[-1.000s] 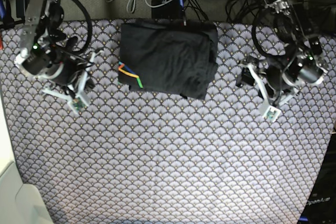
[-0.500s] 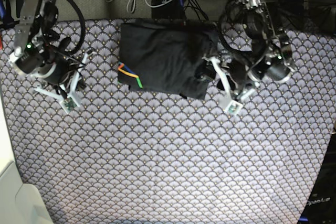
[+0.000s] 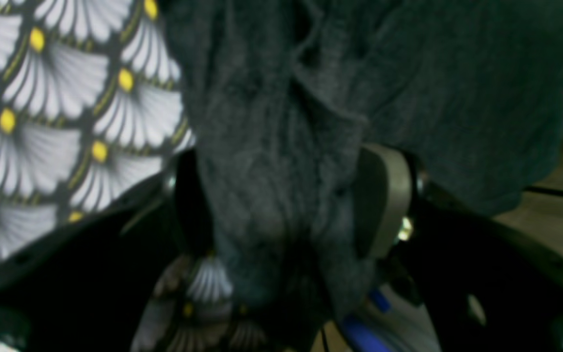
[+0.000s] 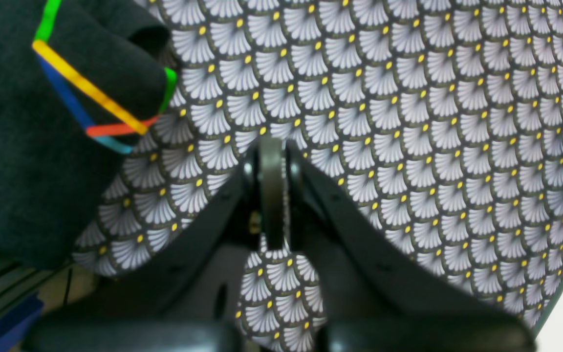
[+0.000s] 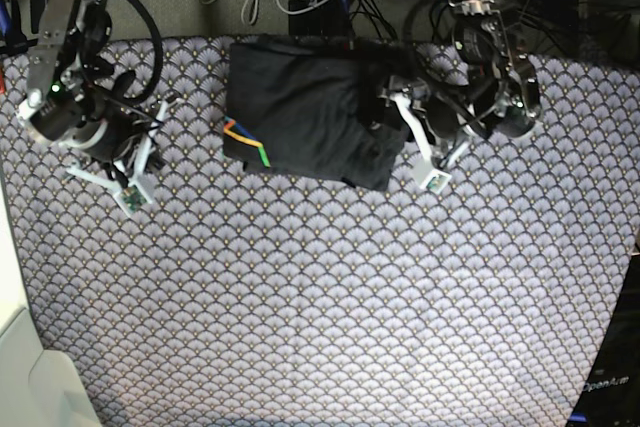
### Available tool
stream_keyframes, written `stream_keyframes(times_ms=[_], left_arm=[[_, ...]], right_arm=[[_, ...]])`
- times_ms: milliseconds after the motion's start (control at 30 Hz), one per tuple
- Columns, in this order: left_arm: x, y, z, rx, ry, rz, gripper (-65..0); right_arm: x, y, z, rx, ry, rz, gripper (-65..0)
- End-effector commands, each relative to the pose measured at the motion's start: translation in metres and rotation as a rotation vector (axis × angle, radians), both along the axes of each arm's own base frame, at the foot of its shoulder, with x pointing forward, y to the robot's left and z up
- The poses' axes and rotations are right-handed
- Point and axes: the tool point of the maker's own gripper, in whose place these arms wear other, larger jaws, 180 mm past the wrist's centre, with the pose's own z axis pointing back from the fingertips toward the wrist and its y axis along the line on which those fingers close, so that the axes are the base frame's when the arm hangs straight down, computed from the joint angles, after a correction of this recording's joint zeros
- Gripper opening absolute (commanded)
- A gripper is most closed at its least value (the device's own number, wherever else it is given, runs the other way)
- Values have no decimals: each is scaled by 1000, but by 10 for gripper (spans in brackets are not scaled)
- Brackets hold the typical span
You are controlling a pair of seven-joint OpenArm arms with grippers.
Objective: Fold the T-shirt properly
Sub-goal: 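Grasp the side of the folded stack with the left gripper, then rotate the folded stack with the left gripper so it stands upright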
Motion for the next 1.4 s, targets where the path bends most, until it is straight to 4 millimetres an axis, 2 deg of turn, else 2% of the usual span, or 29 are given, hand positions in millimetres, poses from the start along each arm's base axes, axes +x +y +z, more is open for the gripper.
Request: stream_keyframes(times_ms=[0, 133, 367, 433, 467, 533, 633, 733, 800, 867, 967, 1133, 1233, 1367], left_arm=[[-10, -5, -9, 8, 56, -23, -225], [-16, -12, -18, -19, 95, -21, -225], [-20, -25, -20, -50, 112, -25, -229], [-20, -26, -20, -50, 112, -29, -248], [-19, -26, -19, -50, 110, -31, -283], [-19, -26, -19, -45, 110, -33, -401], [-12, -24, -17, -38, 96, -34, -645], [-4, -16, -17, 33, 84, -44, -626], [6, -15, -13, 92, 63, -83, -650], [21, -12, -4, 142, 22, -124, -645], [41, -19, 17, 193, -68, -200, -645], [67, -43, 54, 291, -233, -374, -645], [76, -66, 70, 342, -313, -504, -645], [87, -91, 88, 370, -391, -590, -645]], right_arm=[[6, 0, 9, 2, -37, 8, -650], [6, 0, 8, 1, -34, 7, -650], [5, -1, 8, -1, -31, 7, -650], [2, -1, 6, -2, -23, 8, -650], [0, -1, 4, -1, -20, 8, -650], [-1, -1, 4, -3, -17, 9, -650], [-1, -1, 4, -3, -17, 9, -650], [-1, -1, 4, -3, -17, 9, -650], [0, -2, 4, -4, -18, 9, -650], [0, -3, 5, -5, -20, 7, -650], [0, -6, 6, -13, -22, 3, -650], [-4, -16, 4, -43, -8, 4, -650], [-6, -27, 5, -67, -9, -8, -650], [-6, -47, 10, -79, -20, -68, -650]])
